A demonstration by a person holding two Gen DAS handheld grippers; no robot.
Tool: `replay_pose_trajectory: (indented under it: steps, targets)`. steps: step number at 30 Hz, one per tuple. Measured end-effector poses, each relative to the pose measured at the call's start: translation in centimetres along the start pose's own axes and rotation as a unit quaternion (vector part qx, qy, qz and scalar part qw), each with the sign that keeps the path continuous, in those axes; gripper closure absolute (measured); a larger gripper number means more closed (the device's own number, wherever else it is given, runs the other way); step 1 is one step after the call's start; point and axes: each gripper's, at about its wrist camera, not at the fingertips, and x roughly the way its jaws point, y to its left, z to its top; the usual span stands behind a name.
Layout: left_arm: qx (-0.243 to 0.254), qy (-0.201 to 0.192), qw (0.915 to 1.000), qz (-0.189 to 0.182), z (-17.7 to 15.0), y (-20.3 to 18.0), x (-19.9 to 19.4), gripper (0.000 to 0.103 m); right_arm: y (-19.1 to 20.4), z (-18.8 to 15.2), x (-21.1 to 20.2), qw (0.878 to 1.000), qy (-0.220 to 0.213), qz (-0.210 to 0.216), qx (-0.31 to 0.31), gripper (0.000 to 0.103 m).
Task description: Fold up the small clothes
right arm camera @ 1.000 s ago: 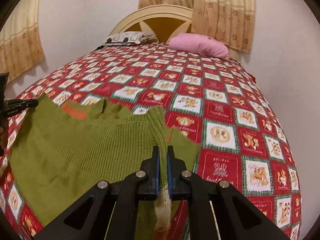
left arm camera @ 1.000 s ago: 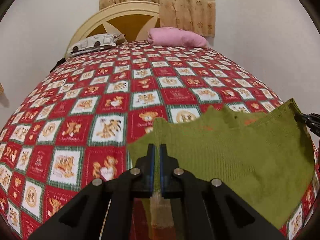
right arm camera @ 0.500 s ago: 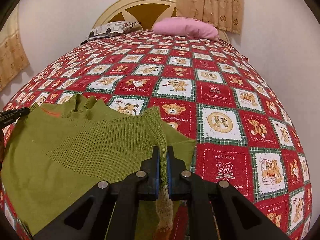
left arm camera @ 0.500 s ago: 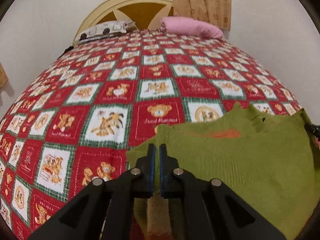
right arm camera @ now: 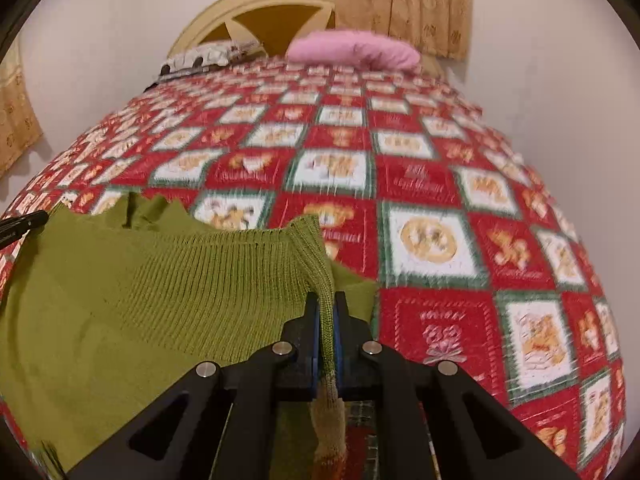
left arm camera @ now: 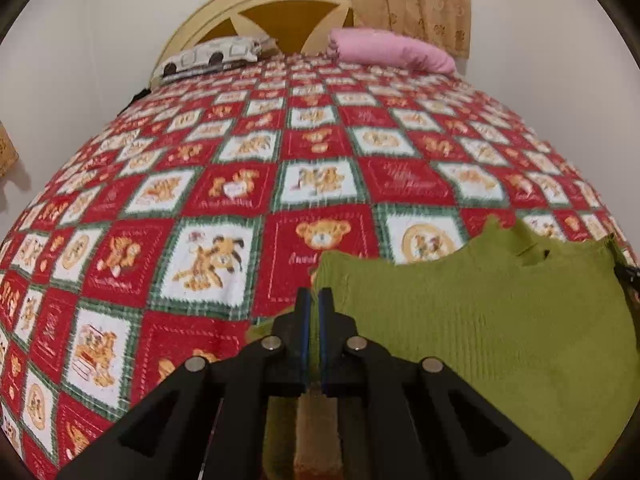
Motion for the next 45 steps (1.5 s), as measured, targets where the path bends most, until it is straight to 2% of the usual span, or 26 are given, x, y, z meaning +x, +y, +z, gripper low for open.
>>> replay_pose_trajectory:
  steps: [2,3,4,5,6,8,11,12,14,17,18,19,20,21,22,24,26,28,32,34,36,38,39,43,45]
  targets:
    - [0.005,0.014,0.9998,0.017,-0.5,-0.1,0.3,0.09,-0.2,-0.3,0.9,1.0,0.021,0.003,0.001,0.096]
    - [0.002,0.014,0.9997,0.022,-0.6,0.0,0.0,0.087,-0.4,-0.2,0.6,1.0,0.017,0.003,0.004,0.084]
    - [-0.004,0.012,0.9997,0.022,-0.9,0.3,-0.8,0.083,-0.8,-0.2,0.2,1.0,0.018,-0.008,0.011,0.057]
    - [-0.008,0.008,0.9996,0.025,-1.2,0.5,-1.7,0.068,-1.0,-0.2,-0.1,0.999,0.02,-0.021,0.017,0.043]
    - [-0.009,0.002,0.9995,0.031,-1.5,0.6,-2.5,0.056,-1.3,-0.4,-1.0,0.999,0.014,-0.027,0.025,0.033]
    - [-0.005,-0.026,0.9991,0.034,-2.5,0.3,-5.3,0.047,-1.6,-0.8,-2.7,0.999,-0.004,-0.017,0.035,0.033]
    - [0.031,-0.046,0.998,0.032,-5.1,-1.0,-9.0,0.043,-0.5,-1.8,-5.9,0.999,-0.022,0.007,0.032,0.033]
    - [0.039,-0.049,0.9974,0.035,-6.1,-1.4,-9.8,0.033,0.5,-2.3,-7.2,0.999,-0.03,0.027,0.026,0.033]
    - [0.053,-0.038,0.9957,0.065,-7.7,-1.8,-10.2,0.027,2.8,-3.2,-8.8,0.998,-0.039,0.058,0.008,0.033]
    - [0.066,-0.002,0.9934,0.094,-10.0,-1.6,-9.2,0.025,7.5,-5.3,-9.9,0.992,-0.03,0.115,-0.034,0.033]
    - [0.061,0.007,0.9932,0.099,-10.4,-1.3,-8.9,0.025,8.4,-6.0,-9.6,0.99,-0.019,0.135,-0.034,0.033]
    - [0.045,0.012,0.9951,0.087,-10.9,-0.6,-8.8,0.024,9.3,-6.8,-8.8,0.987,0.001,0.159,-0.029,0.033]
    - [0.027,0.013,0.9964,0.08,-11.4,0.1,-8.8,0.019,10.1,-7.5,-8.0,0.985,0.017,0.168,-0.029,0.033]
    - [0.02,0.019,0.9963,0.081,-11.7,0.4,-8.7,0.011,10.9,-8.1,-7.2,0.985,0.032,0.165,-0.037,0.033]
    - [0.01,0.024,0.9964,0.08,-12.0,0.8,-8.6,0.011,12.0,-8.9,-6.3,0.986,0.049,0.145,-0.058,0.033]
    - [-0.008,0.021,0.9974,0.069,-12.4,1.3,-8.8,0.011,13.9,-9.4,-6.8,0.989,0.032,0.104,-0.097,0.033]
    - [-0.017,0.02,0.9975,0.066,-12.6,1.4,-8.9,0.01,14.8,-8.9,-7.4,0.987,0.031,0.123,-0.094,0.033]
    - [-0.031,0.022,0.9973,0.063,-12.9,1.7,-8.8,0.008,16.1,-8.1,-8.4,0.987,0.008,0.132,-0.091,0.033]
    - [-0.057,0.024,0.9961,0.062,-13.4,2.2,-8.9,0.005,20.3,-7.2,-8.7,0.981,-0.004,0.158,-0.109,0.033]
    - [-0.064,0.023,0.9955,0.067,-13.8,2.2,-9.1,0.005,22.7,-7.7,-7.7,0.977,0.006,0.167,-0.135,0.033]
    - [-0.059,0.024,0.9952,0.074,-14.0,2.0,-9.2,0.005,24.8,-9.0,-5.6,0.974,0.037,0.162,-0.155,0.03]
    - [-0.059,0.024,0.9951,0.075,-14.2,2.0,-9.3,0.005,25.8,-10.0,-5.9,0.976,0.007,0.134,-0.17,0.03]
    - [-0.062,0.024,0.995,0.074,-14.2,2.1,-9.3,0.005,25.9,-10.1,-6.0,0.977,0.007,0.132,-0.168,0.03]
    - [-0.079,0.027,0.9946,0.06,-14.4,2.9,-9.3,0.004,24.4,-9.7,-6.7,0.975,0.016,0.165,-0.15,0.03]
    - [-0.083,0.028,0.9945,0.057,-14.5,3.0,-9.3,0.004,23.1,-9.5,-7.2,0.979,0.001,0.155,-0.136,0.03]
